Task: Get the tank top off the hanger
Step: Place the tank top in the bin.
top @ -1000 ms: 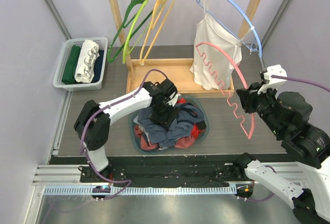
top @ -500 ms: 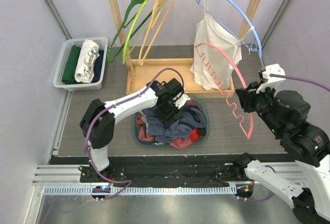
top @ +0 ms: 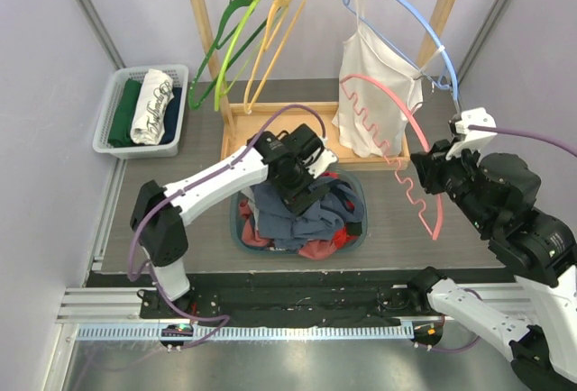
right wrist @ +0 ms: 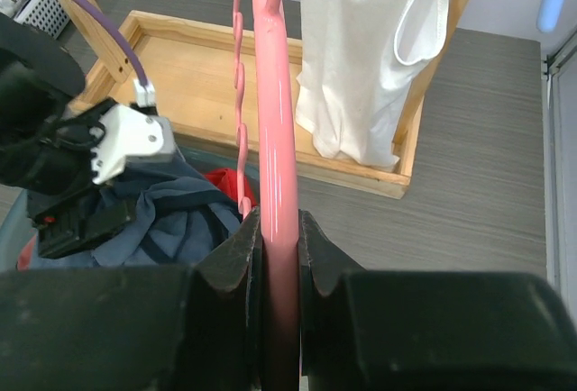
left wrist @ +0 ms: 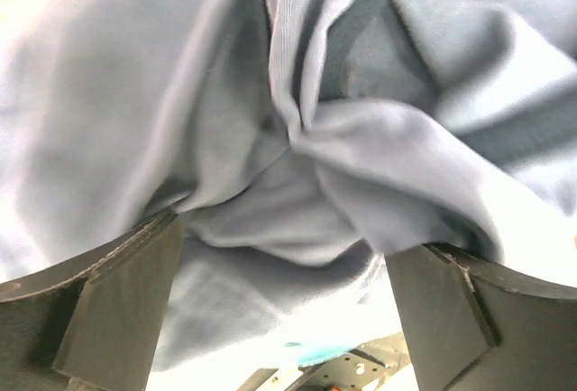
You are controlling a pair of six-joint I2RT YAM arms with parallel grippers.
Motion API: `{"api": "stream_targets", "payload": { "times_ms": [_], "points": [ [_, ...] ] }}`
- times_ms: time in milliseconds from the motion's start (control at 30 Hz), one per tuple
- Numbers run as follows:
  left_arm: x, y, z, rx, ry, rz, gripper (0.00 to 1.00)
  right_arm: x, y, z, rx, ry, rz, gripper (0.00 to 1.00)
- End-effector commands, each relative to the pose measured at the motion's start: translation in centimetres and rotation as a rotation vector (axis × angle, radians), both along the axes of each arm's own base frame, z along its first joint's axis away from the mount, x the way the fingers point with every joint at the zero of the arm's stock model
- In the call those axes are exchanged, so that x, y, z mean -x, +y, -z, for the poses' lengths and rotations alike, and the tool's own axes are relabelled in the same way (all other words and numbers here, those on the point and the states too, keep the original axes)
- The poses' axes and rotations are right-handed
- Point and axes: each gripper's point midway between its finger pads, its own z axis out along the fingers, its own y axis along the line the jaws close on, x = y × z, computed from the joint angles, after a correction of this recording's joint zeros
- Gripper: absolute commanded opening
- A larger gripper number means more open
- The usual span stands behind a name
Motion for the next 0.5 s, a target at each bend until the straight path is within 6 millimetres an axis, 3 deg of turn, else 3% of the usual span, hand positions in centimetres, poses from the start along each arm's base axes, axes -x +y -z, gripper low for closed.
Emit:
{"api": "stream_targets", "payload": {
  "times_ms": [0,100,200,300,467],
  "points": [
    [-0.6,-0.4,-8.3,0.138,-0.141,-0.042,1.0,-1.3,0.8,-3.8,0.003,-0.088,-0.021,0.01],
    [0.8,-0.2,-11.5,0.21,-0.136,-0.026,1.0,-2.5,1.3,-5.0,0.033,-0.104,-0.021,0.01],
    [2.5,0.7,-13.3,0.259,-0.134,0.022,1.0,-3.7,2.0,-6.4,0.051,-0.132,-0.025,0.01],
    [3.2,1.6,-14.2,0.261,-0.15,0.047,1.0,-5.2,2.7,-7.2,0.086,-0.148,-0.029,0.01],
    [3.8,3.1,-19.1,0.353,-0.267,0.06,1.0,-8.4,4.9,-8.8,0.098,-0.185,-0.045,0.01]
  ]
}}
